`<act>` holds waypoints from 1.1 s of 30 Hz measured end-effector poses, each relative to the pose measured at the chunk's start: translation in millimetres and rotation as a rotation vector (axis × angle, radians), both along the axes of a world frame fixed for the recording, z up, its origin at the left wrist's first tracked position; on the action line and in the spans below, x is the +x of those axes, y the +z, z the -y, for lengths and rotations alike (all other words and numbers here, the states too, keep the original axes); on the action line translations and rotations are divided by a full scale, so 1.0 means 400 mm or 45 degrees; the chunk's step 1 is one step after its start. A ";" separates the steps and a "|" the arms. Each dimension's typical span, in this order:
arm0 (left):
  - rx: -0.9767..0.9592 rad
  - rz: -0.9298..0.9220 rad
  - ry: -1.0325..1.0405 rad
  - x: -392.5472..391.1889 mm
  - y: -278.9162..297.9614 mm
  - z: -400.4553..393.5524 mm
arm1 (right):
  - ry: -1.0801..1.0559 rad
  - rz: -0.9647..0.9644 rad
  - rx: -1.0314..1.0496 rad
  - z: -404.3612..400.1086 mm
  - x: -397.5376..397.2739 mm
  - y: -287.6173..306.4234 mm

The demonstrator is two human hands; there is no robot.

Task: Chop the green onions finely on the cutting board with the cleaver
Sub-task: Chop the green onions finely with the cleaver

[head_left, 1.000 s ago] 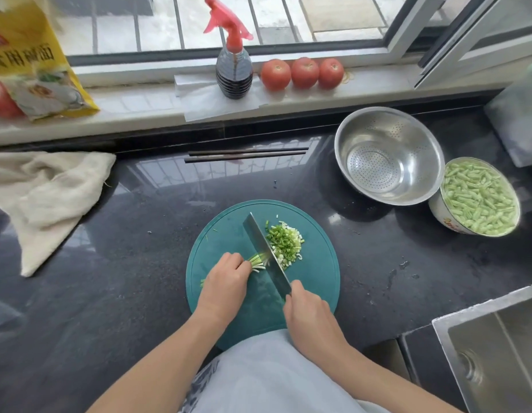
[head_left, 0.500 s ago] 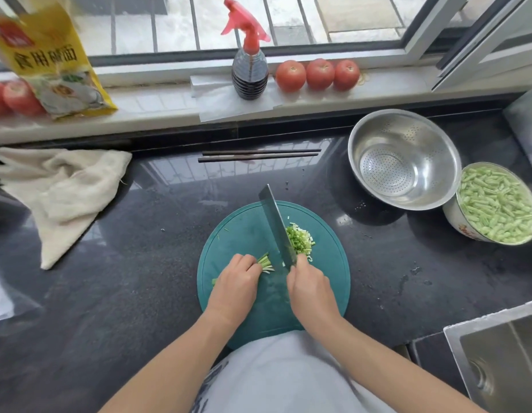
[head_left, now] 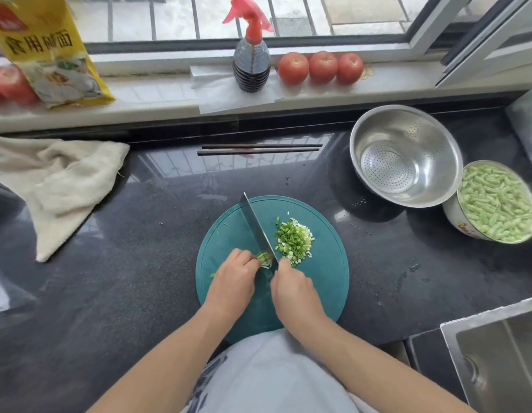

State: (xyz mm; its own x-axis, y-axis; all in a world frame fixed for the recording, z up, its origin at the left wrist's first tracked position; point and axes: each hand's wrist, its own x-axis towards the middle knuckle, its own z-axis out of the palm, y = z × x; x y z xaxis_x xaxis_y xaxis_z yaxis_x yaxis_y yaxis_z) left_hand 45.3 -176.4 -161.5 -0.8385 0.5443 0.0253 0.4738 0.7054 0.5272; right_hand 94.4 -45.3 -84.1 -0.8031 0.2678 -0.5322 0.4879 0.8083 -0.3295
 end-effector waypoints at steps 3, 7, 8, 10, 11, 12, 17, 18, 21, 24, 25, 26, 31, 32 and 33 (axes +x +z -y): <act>-0.008 0.000 -0.028 0.004 0.000 0.008 | -0.022 -0.072 -0.027 0.009 -0.039 0.001; -0.003 0.014 -0.008 0.018 0.007 0.014 | -0.116 -0.075 -0.001 -0.020 0.003 0.021; -0.018 0.017 0.003 0.020 0.008 0.015 | -0.123 -0.064 -0.001 -0.030 0.017 0.028; -0.042 0.019 0.010 0.018 0.008 0.017 | -0.097 -0.039 -0.014 -0.040 0.045 0.041; -0.042 0.010 0.004 0.016 0.009 0.017 | -0.067 -0.028 -0.023 -0.038 0.058 0.048; -0.040 0.001 -0.006 0.014 0.011 0.018 | -0.036 -0.012 -0.034 -0.034 0.070 0.053; -0.073 -0.010 -0.017 0.011 0.010 0.017 | 0.010 0.085 -0.040 0.001 0.093 0.047; -0.082 -0.017 -0.024 0.010 0.008 0.017 | 0.008 0.095 -0.025 0.010 0.089 0.040; -0.092 -0.023 -0.081 0.003 0.009 0.017 | 0.018 0.064 0.020 0.032 0.054 0.019; -0.091 -0.053 -0.137 0.005 0.015 0.017 | 0.022 -0.014 0.009 0.035 0.006 0.009; -0.096 -0.061 -0.156 0.008 0.014 0.019 | 0.022 -0.026 0.003 0.033 0.002 0.009; -0.097 -0.071 -0.168 0.011 0.011 0.023 | 0.018 -0.031 0.004 0.029 0.002 0.008; -0.087 -0.082 -0.197 0.033 0.013 0.050 | -0.091 -0.021 0.032 -0.032 0.025 0.015; -0.081 -0.077 -0.204 0.035 0.016 0.053 | -0.106 -0.018 0.020 -0.040 0.029 0.019; -0.080 -0.074 -0.207 0.034 0.019 0.054 | -0.101 -0.014 0.005 -0.043 0.035 0.024</act>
State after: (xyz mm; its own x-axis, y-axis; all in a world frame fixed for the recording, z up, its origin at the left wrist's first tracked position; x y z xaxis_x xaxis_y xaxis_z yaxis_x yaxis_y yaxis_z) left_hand 58.7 -197.9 -153.7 -0.7373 0.6747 0.0329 0.6129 0.6477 0.4525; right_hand 108.5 -27.9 -74.6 -0.7851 0.3328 -0.5224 0.5468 0.7687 -0.3320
